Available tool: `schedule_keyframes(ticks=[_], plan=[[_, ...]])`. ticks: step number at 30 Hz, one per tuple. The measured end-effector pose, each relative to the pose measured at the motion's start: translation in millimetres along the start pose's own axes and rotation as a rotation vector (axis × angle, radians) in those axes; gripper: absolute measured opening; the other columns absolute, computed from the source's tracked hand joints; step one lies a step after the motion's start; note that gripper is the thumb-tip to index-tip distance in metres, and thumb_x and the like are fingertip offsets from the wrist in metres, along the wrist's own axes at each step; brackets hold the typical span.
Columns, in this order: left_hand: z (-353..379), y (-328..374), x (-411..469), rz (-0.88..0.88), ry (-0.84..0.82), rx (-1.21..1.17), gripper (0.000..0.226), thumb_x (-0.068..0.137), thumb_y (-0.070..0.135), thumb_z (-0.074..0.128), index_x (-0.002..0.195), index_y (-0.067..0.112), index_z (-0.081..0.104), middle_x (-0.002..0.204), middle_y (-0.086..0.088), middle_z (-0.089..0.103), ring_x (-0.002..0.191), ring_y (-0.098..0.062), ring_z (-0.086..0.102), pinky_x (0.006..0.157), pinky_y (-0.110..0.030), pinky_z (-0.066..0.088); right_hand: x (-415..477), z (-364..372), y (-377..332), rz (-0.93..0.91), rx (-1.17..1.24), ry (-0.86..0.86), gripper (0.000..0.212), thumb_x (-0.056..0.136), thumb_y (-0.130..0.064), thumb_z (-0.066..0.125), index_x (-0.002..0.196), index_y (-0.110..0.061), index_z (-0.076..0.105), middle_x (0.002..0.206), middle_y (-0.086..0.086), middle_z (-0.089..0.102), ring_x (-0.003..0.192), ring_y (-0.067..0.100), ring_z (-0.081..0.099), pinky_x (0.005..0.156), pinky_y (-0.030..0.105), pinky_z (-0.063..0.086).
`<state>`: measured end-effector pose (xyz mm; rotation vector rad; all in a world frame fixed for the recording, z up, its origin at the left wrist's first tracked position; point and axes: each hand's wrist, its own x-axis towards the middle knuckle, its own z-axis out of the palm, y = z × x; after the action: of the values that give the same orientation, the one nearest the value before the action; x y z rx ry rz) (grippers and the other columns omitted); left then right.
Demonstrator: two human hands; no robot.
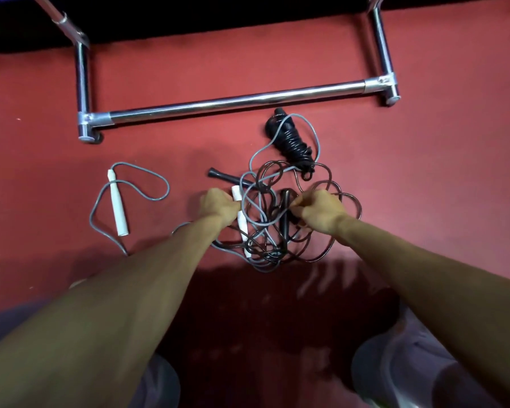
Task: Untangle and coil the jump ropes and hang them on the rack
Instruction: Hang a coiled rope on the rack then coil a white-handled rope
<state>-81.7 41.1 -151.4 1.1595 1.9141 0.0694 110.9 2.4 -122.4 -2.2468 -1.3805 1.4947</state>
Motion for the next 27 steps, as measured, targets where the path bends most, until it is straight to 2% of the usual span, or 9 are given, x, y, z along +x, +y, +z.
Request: schedule_keyframes(ticks=[2, 5, 7, 9, 15, 17, 20, 25, 27], plan=[[1, -2, -4, 0.003, -0.006, 0.026, 0.036, 0.083, 0.031, 0.072, 0.059, 0.007, 0.062, 0.077, -0.02, 0.07, 0.076, -0.032, 0.068, 0.074, -0.04, 0.056, 0, 0, 5, 0.01, 0.019, 0.001, 0.013, 0.088, -0.012, 0.058, 0.084, -0.017, 0.069, 0.082, 0.008, 0.071, 0.077, 0.024, 0.068, 0.08, 0.035, 0.057], [-7, -5, -10, -0.002, 0.008, -0.019, 0.025, 0.084, 0.027, 0.065, 0.077, 0.004, 0.07, 0.078, -0.019, 0.069, 0.077, -0.03, 0.069, 0.067, -0.033, 0.052, -4, -3, 4, 0.017, 0.042, -0.024, 0.015, 0.089, -0.008, 0.055, 0.083, -0.015, 0.067, 0.066, 0.003, 0.064, 0.055, 0.017, 0.062, 0.056, 0.023, 0.056], [-19, -5, -17, 0.006, 0.023, -0.015, 0.025, 0.085, 0.026, 0.061, 0.081, 0.003, 0.071, 0.066, -0.013, 0.066, 0.056, -0.022, 0.064, 0.051, -0.025, 0.047, -8, -6, -3, 0.017, 0.037, -0.035, 0.015, 0.088, -0.008, 0.055, 0.084, -0.014, 0.068, 0.065, 0.004, 0.063, 0.051, 0.014, 0.059, 0.052, 0.022, 0.054], [-36, -2, -27, 0.05, 0.021, 0.019, 0.023, 0.085, 0.025, 0.06, 0.08, 0.004, 0.069, 0.059, -0.009, 0.063, 0.041, -0.016, 0.055, 0.041, -0.022, 0.04, -15, -10, -13, -0.001, 0.017, -0.044, 0.016, 0.087, -0.008, 0.055, 0.079, -0.014, 0.068, 0.063, 0.005, 0.063, 0.05, 0.014, 0.058, 0.06, 0.028, 0.056], [-115, 36, -79, 0.272, -0.11, 0.129, 0.018, 0.082, 0.016, 0.061, 0.065, 0.013, 0.061, 0.043, -0.005, 0.057, 0.034, -0.017, 0.047, 0.04, -0.02, 0.038, -61, -34, -65, -0.135, -0.031, -0.042, 0.016, 0.086, -0.01, 0.055, 0.079, -0.006, 0.07, 0.083, 0.018, 0.07, 0.071, 0.032, 0.065, 0.073, 0.04, 0.055], [-143, 58, -105, 0.32, -0.06, 0.164, 0.028, 0.083, 0.018, 0.056, 0.056, 0.014, 0.062, 0.038, -0.001, 0.053, 0.03, -0.014, 0.044, 0.038, -0.018, 0.036, -86, -48, -87, -0.188, -0.047, -0.019, 0.019, 0.086, -0.008, 0.052, 0.074, -0.009, 0.067, 0.09, 0.019, 0.071, 0.074, 0.032, 0.065, 0.073, 0.039, 0.055], [-172, 86, -140, 0.382, 0.022, 0.2, 0.029, 0.084, 0.021, 0.056, 0.06, 0.01, 0.068, 0.042, -0.002, 0.054, 0.032, -0.014, 0.043, 0.038, -0.018, 0.035, -118, -71, -117, -0.283, -0.053, 0.005, 0.023, 0.085, -0.001, 0.049, 0.068, -0.01, 0.061, 0.075, 0.016, 0.066, 0.064, 0.028, 0.058, 0.062, 0.035, 0.052], [-211, 122, -199, 0.501, 0.126, 0.144, 0.028, 0.083, 0.021, 0.056, 0.061, 0.012, 0.071, 0.037, 0.001, 0.05, 0.031, -0.01, 0.043, 0.038, -0.017, 0.036, -162, -108, -154, -0.385, -0.103, 0.07, 0.019, 0.084, -0.001, 0.055, 0.074, -0.015, 0.062, 0.072, 0.009, 0.061, 0.074, 0.025, 0.058, 0.078, 0.042, 0.054], [-228, 134, -223, 0.56, 0.152, 0.065, 0.025, 0.082, 0.02, 0.056, 0.068, 0.011, 0.075, 0.042, -0.003, 0.052, 0.03, -0.011, 0.041, 0.036, -0.015, 0.035, -180, -120, -166, -0.427, -0.142, 0.038, 0.017, 0.084, 0.0, 0.057, 0.092, -0.012, 0.065, 0.084, 0.01, 0.063, 0.08, 0.025, 0.059, 0.083, 0.044, 0.053]])
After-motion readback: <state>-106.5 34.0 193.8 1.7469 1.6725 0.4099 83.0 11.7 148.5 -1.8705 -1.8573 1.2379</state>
